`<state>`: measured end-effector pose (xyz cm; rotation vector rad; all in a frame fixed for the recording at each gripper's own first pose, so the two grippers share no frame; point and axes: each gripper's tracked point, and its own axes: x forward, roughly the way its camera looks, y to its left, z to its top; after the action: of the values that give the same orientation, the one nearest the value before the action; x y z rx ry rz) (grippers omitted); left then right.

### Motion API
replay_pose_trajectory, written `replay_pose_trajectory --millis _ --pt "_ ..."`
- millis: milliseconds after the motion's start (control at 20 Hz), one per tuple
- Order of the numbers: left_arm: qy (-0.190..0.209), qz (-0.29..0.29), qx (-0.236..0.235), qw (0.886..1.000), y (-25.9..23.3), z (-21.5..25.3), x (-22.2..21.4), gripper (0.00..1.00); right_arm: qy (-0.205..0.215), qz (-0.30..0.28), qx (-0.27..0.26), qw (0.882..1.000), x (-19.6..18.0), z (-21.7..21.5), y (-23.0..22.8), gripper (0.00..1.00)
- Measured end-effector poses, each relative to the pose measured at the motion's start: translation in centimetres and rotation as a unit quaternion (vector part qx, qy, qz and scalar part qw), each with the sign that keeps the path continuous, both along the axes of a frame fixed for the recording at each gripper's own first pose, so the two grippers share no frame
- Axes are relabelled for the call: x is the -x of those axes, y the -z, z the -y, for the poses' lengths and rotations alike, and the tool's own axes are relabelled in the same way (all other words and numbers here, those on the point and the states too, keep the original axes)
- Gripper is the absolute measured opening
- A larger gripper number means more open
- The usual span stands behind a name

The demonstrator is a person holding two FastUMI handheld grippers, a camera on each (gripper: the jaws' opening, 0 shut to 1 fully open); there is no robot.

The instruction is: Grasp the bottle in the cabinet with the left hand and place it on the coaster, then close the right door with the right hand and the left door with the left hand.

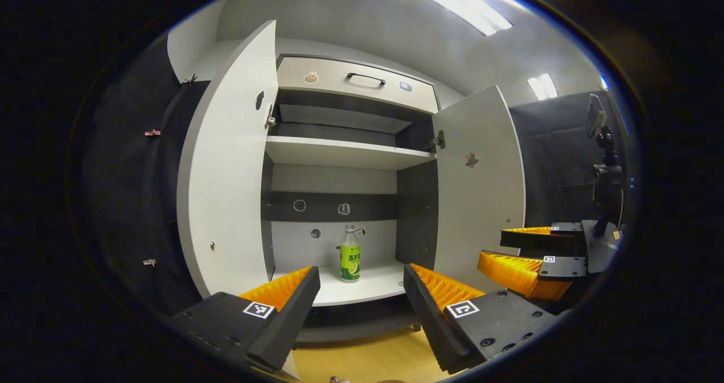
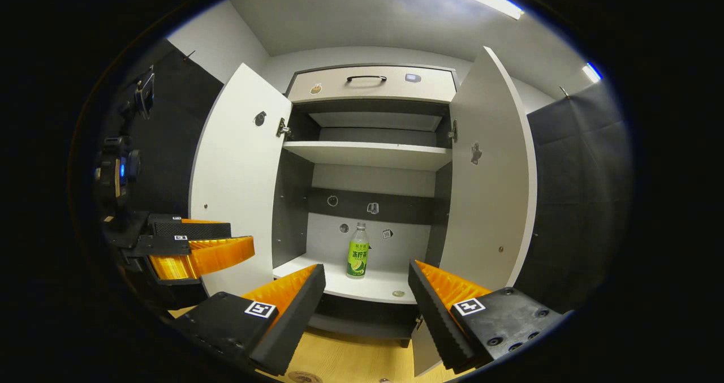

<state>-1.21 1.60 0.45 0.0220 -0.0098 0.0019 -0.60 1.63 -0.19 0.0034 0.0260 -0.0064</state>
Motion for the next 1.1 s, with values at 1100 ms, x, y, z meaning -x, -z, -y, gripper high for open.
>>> replay_pose_trajectory --millis 1100 --pt "0.012 -0.008 -0.017 1.000 5.0 -1.1 -18.7 0.95 -0.052 -0.006 0.002 0.999 -8.7 1.8 5.2 0.98"
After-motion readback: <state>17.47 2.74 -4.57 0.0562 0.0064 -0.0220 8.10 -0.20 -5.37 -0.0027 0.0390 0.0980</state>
